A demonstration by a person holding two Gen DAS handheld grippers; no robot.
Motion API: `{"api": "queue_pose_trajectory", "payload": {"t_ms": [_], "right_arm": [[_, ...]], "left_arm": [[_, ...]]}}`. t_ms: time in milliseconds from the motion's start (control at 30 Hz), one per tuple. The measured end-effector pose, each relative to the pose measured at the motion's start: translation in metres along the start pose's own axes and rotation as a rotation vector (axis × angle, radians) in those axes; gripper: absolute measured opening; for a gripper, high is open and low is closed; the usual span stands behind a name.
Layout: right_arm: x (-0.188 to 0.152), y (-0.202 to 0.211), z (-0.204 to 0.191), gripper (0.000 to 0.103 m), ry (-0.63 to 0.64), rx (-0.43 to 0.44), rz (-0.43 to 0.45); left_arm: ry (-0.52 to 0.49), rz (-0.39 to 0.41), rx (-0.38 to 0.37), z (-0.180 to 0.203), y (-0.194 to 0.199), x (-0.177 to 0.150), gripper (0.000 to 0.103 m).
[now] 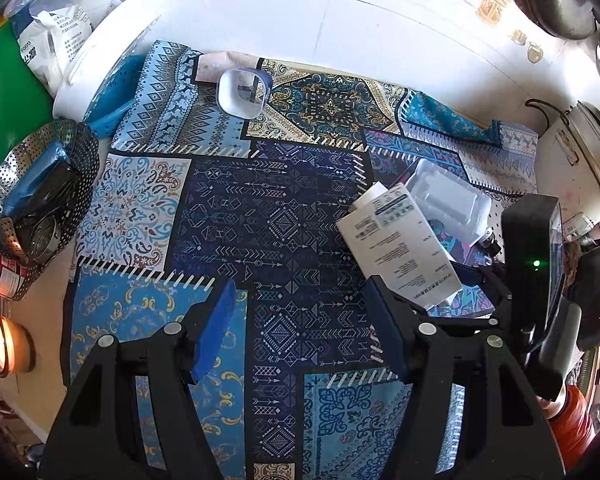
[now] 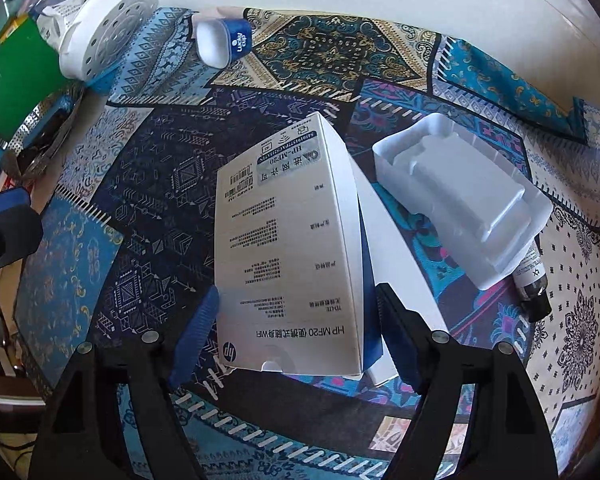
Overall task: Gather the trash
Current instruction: 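Grasp the white HP box with the right tool while the left tool approaches the white strip, then grasp the white cardboard strip with the left tool while the right tool holds the HP box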
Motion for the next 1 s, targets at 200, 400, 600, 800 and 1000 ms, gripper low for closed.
{"api": "queue_pose_trajectory", "payload": {"t_ms": [200,400,600,800,1000], "right_arm": [[-0.002,-0.004,-0.008,0.080,0.069,-0.051,0.007],[-0.003,-0.002,-0.005,0.080,0.065,-0.084,0.042],[-0.003,0.040,0.018,0.079,-0.054,-0.074,0.132],[-0.021,0.104,0.083,0.080,-0.239,-0.141,0.218],[-0.053,0.160,0.148,0.080,-0.380,-0.273,0.269]], "left_arm": [[0.016,-0.006,0.016,-0.010,0.005,-0.003,0.065],[0.021,-0.014,0.012,-0.009,0.006,-0.004,0.065],[0.018,-0.035,-0.026,0.008,-0.002,-0.004,0.065],[-0.010,-0.074,-0.056,0.049,-0.033,-0.001,0.065],[-0.031,-0.144,-0.103,0.107,-0.080,0.001,0.066]]}}
Point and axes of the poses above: each gripper's, at about its wrist camera, not at the fingertips, and y roughly against the way its jaws point, z to its right, x to its top, the point moved 7 cm from there along -y, roughly the way its jaws point, and after that the axes turned 7 degrees about z, right-handed, at the moved point
